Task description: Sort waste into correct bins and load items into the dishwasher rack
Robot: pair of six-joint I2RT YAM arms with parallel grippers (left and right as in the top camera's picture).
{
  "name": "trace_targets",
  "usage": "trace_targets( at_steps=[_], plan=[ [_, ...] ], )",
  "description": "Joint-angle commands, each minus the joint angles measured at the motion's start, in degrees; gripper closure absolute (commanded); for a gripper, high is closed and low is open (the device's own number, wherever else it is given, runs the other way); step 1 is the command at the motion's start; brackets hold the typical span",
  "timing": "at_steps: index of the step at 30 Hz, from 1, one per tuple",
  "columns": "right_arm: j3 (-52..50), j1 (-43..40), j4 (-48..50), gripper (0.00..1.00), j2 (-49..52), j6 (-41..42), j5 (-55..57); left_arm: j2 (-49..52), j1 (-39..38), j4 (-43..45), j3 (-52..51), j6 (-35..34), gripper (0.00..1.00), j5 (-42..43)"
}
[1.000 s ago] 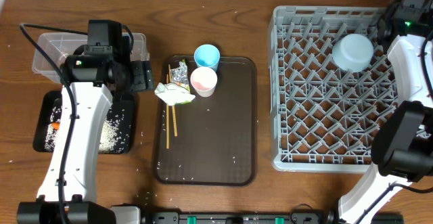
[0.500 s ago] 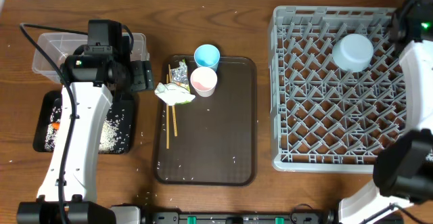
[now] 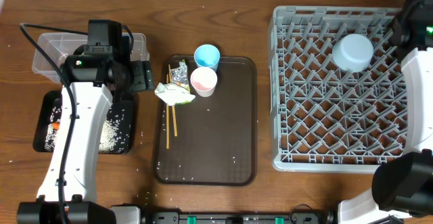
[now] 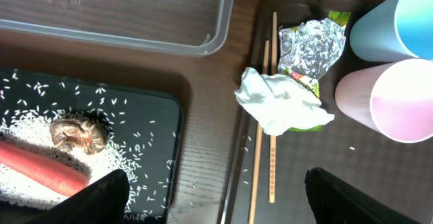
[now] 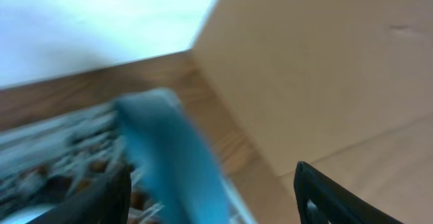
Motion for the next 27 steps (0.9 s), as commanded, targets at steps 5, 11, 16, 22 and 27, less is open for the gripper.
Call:
trace_targets(
  at_steps=[5,11,16,22,27],
  plan=[
    [0.4,4.6,-6.1,0.28,-0.6,2.2,-25.0,0.2,0.3,0.0,0.2,-0.5,0.16,-0.7],
    [0.3,9.4,-9.9,0.33,-0.3,8.4,-43.4,0.2,0.3,0.0,0.3,-0.5,0.16,-0.7],
    [0.3,16.3,-10.4,0.34,1.8,9.5,-54.2,0.2,0.3,0.0,0.2,-0.5,0.16,-0.7],
    [0.3,26.3,-9.3,0.34,6.5,13.2,-55.0,0.2,0.5,1.1,0.3,-1.7,0.16,-0.7],
    [0.3,33.6,-5.3,0.37,13.2,18.2,-53.8,0.2,2.1,2.1,0.3,-5.1,0.16,-0.7]
  ],
)
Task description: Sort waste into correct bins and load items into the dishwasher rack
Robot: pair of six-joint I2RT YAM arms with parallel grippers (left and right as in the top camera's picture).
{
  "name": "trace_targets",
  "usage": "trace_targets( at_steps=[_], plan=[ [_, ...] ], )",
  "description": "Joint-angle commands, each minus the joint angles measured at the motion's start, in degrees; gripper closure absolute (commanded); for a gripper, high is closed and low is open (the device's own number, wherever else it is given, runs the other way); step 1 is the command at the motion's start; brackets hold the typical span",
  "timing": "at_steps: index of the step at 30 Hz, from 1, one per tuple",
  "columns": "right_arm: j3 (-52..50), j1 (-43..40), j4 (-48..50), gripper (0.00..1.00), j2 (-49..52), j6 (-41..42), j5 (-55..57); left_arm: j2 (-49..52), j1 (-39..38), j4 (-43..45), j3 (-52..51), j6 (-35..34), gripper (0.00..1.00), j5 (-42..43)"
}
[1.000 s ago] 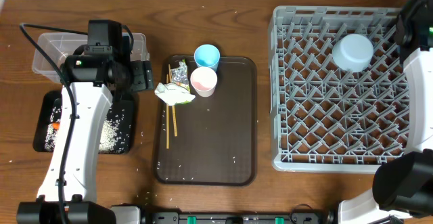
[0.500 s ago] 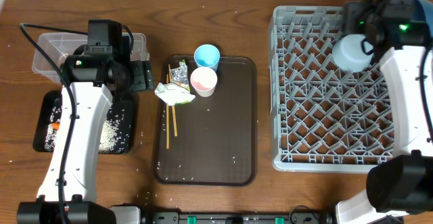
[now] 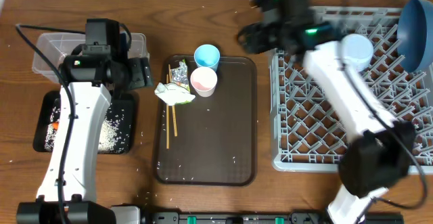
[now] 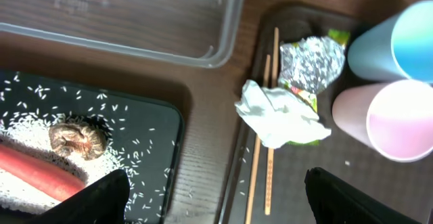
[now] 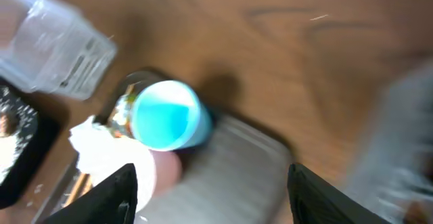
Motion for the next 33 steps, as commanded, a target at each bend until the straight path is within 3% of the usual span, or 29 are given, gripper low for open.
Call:
trace_targets(
  at_steps=[1,12,18,26,33],
  plan=[
    [0.3,3.7,1.9,0.37,4.3,6.1,0.2,0.2,1.4,0.0,0.3,-2.5,0.16,-0.7],
    [0.3,5.6,7.1,0.56,9.0,11.0,1.9,0.2,2.6,-0.6,0.2,-2.5,0.16,-0.7],
    [0.4,4.2,7.2,0.56,8.6,11.0,0.8,0.3,2.4,-0.5,0.2,-0.3,0.16,5.6],
    [0.4,4.5,4.4,0.55,7.0,7.8,-3.3,0.3,2.3,0.9,0.2,-0.2,0.16,6.5],
    [0.5,0.2,4.6,0.54,0.4,6.9,-2.9,1.3,-1.6,3.1,0.2,3.7,0.16,11.6]
  ],
)
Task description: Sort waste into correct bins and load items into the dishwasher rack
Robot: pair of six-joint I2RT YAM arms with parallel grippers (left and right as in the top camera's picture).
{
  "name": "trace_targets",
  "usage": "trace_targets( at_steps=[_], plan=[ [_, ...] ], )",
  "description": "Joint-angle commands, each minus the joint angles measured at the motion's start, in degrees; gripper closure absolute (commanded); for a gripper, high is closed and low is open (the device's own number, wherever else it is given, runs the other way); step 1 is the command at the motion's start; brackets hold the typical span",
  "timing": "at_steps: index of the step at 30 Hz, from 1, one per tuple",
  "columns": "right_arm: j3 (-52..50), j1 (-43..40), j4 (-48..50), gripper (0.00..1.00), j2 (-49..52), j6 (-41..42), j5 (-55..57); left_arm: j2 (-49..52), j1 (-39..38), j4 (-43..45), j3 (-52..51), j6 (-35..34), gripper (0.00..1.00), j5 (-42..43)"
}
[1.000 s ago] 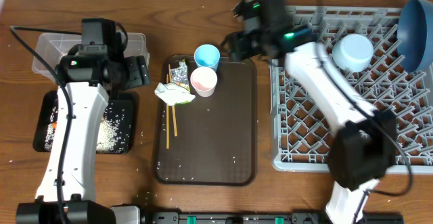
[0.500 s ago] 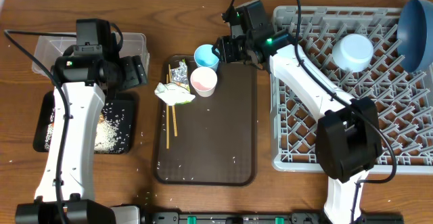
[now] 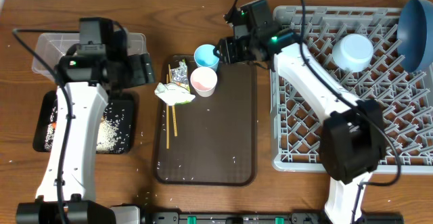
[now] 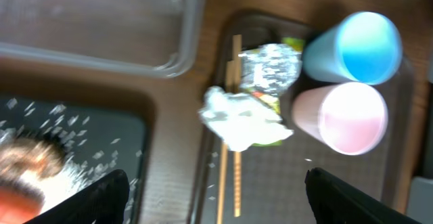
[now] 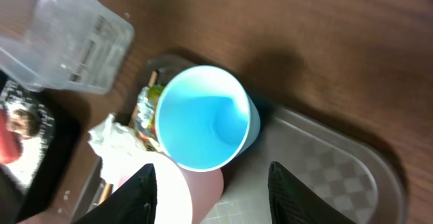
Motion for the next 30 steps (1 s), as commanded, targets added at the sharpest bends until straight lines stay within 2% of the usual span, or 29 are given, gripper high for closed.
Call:
trace_targets(
  at_steps=[1,6,12,17,24,30],
  plan=[
    [0.5,-4.5,0.0,0.54,-7.5,-1.2,-0.5,1.8,-2.5,1.5,0.2,2.3,0.16,2.5],
    [0.5,-7.9,-3.2,0.53,-13.4,-1.4,-0.5,5.6,-5.7,4.2,0.2,2.3,0.16,2.5],
    [0.5,-6.8,-9.1,0.52,-14.5,-4.4,1.6,6.6,-5.8,4.0,0.2,1.7,0.16,2.2],
    [0.5,-6.8,-10.1,0.51,-14.4,-4.4,3.3,7.7,-5.8,1.3,-0.7,2.7,0.18,-2.7],
    [0.5,-6.8,-11.1,0.5,-14.4,-4.5,5.2,12.5,-5.9,2.1,-1.7,6.1,0.29,1.5],
    [0.5,-6.9,-12.5,0.5,-14.4,-4.5,6.9,16.5,-7.6,2.5,-1.7,9.4,0.33,1.9]
  ],
)
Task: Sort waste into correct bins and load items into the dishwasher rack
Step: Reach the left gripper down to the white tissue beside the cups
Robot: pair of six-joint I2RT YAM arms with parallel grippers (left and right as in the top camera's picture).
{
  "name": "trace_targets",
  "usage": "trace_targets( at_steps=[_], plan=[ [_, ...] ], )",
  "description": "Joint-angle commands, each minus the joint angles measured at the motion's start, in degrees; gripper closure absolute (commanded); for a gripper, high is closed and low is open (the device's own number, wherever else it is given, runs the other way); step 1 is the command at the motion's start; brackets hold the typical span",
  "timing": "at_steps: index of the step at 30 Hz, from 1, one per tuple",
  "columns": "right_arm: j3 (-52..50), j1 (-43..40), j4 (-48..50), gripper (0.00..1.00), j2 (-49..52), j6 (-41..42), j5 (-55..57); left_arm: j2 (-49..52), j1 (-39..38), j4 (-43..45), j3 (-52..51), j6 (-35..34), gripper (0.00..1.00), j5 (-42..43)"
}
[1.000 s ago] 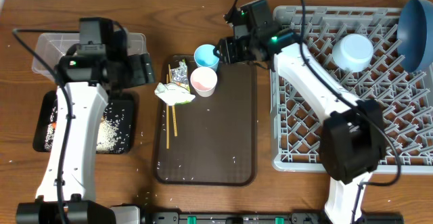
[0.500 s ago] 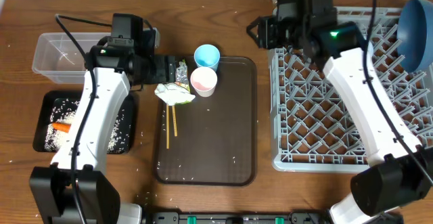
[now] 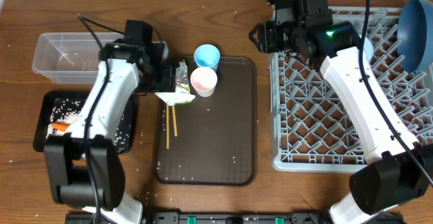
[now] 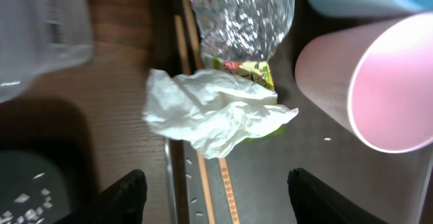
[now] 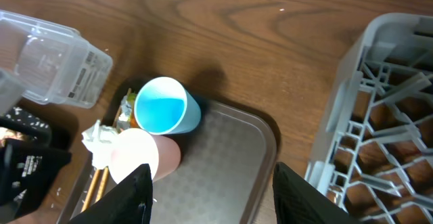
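Observation:
A crumpled white napkin (image 4: 213,112) and a foil wrapper (image 4: 243,17) lie on two chopsticks (image 4: 203,176) at the left side of the brown tray (image 3: 206,149). My left gripper (image 4: 220,197) hangs open just above them, fingers straddling the tray's left rim. A pink cup (image 3: 203,80) and a blue cup (image 3: 207,55) stand upright at the tray's far end. My right gripper (image 5: 213,190) is open and holds nothing, high over the gap between the tray and the grey dishwasher rack (image 3: 338,122).
A clear bin (image 3: 64,51) and a black bin (image 3: 57,122) with rice and food scraps stand left of the tray. A dark blue bowl (image 3: 414,22) leans in the rack's far right corner. Rice grains are scattered on the tray.
My left gripper has moved right, from beside the bins to the napkin and wrapper at the tray's left rim. My right gripper has gone from close over the blue cup to near the rack's far left corner.
At first my right arm was at the rack's far right with a blue bowl before its fingers. Then the bowl stood in that corner and the gripper was near the tray, then over the blue cup, now back by the rack. My left gripper stayed open, nearing the napkin.

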Motion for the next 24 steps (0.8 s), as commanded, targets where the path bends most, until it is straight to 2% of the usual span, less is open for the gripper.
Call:
trace_targets(
  at_steps=[1,7,24],
  plan=[
    [0.1,0.1,-0.3,0.5,0.3,-0.7,1.4,1.7,-1.1,0.2,-0.5,2.7,0.34,0.8],
    [0.1,0.1,-0.9,0.49,0.3,-0.9,2.3,3.5,-1.6,1.3,-0.5,2.7,0.47,0.2],
    [0.1,-0.3,-2.2,0.48,0.3,-1.1,3.0,9.9,-1.6,3.5,-1.1,2.6,0.49,-1.6]
  ],
)
